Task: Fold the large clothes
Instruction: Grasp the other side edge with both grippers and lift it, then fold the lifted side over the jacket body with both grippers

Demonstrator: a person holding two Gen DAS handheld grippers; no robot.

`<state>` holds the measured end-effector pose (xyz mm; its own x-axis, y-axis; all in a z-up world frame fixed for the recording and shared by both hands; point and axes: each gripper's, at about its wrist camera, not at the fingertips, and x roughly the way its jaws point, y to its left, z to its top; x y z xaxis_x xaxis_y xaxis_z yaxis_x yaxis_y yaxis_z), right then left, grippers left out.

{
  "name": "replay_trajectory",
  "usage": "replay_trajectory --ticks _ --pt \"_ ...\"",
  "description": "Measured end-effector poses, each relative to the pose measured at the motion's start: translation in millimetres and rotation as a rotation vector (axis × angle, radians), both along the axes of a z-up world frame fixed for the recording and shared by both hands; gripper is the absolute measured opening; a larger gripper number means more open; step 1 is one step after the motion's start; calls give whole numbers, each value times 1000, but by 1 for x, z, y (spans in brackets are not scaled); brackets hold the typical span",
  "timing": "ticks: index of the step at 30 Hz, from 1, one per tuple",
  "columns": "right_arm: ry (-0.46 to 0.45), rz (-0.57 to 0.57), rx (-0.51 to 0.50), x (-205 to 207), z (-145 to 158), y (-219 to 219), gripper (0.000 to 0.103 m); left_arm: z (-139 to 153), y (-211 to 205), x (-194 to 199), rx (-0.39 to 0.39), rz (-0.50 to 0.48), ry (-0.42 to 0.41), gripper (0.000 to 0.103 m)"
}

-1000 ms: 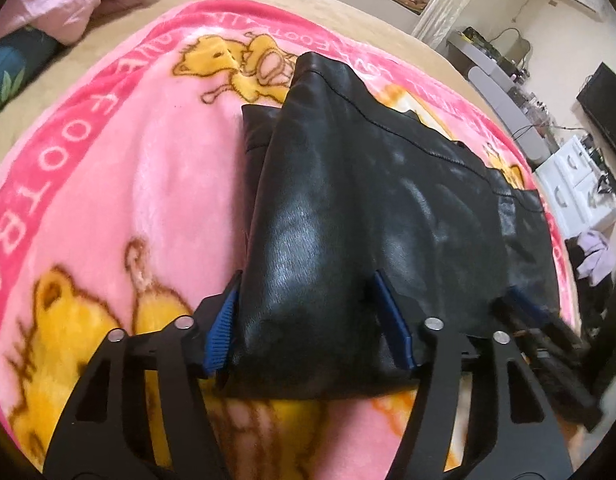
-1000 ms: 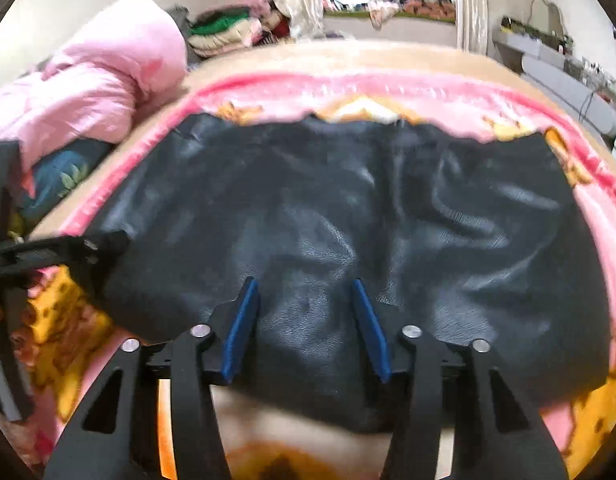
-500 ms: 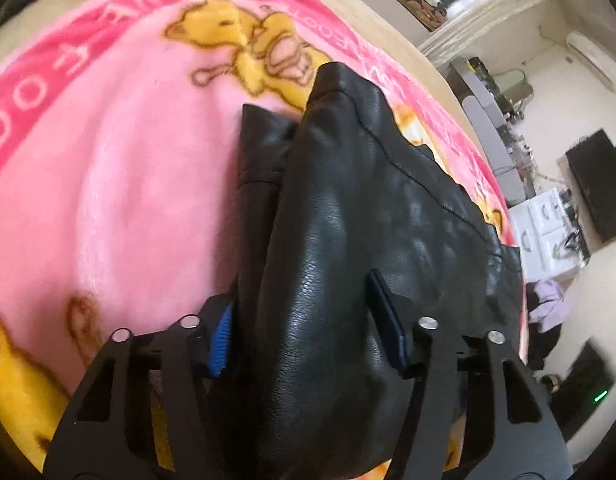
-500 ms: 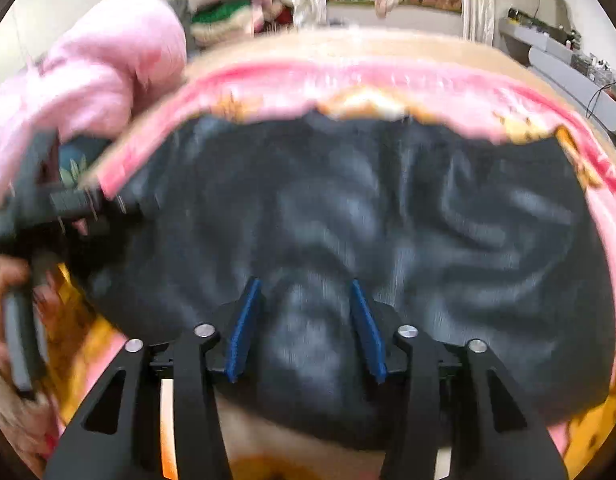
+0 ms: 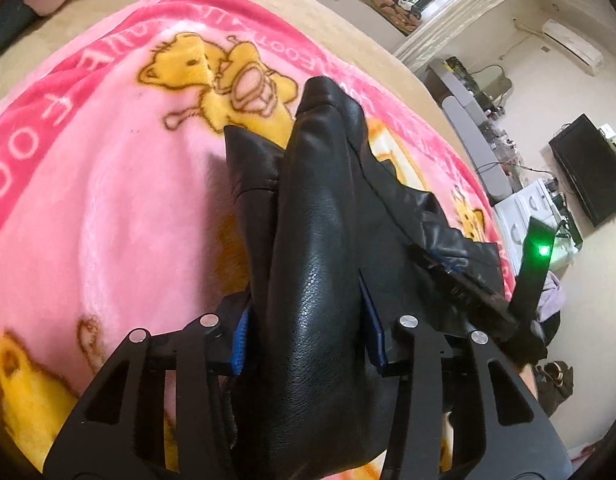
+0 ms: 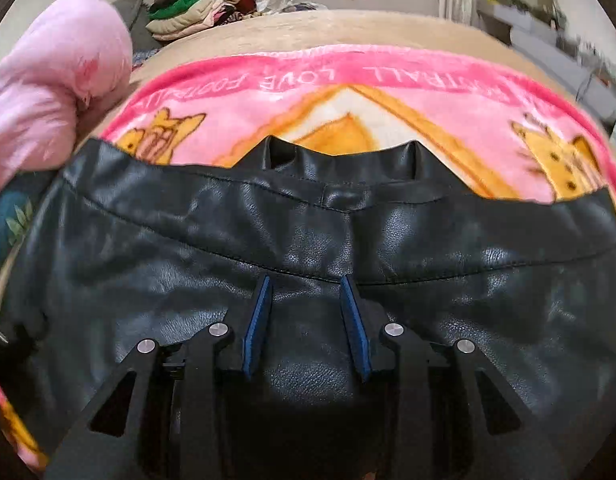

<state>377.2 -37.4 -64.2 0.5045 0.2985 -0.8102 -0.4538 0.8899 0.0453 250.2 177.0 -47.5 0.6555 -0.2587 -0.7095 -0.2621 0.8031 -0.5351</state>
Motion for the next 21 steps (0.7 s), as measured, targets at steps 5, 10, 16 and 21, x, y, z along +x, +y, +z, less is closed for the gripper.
replay_trajectory --ticks 5,10,16,21 --pt "-141 194 147 -72 46 -9 58 -1 7 0 -49 -3 -1 36" --pt "-311 454 74 -171 51 9 81 -1 8 -1 -54 -13 -2 36" --pt "-426 589 -189 -215 8 47 87 -4 13 -2 -86 -29 -5 36" --pt "-544 605 -296 -219 -11 67 87 -7 17 0 -113 -43 -3 36"
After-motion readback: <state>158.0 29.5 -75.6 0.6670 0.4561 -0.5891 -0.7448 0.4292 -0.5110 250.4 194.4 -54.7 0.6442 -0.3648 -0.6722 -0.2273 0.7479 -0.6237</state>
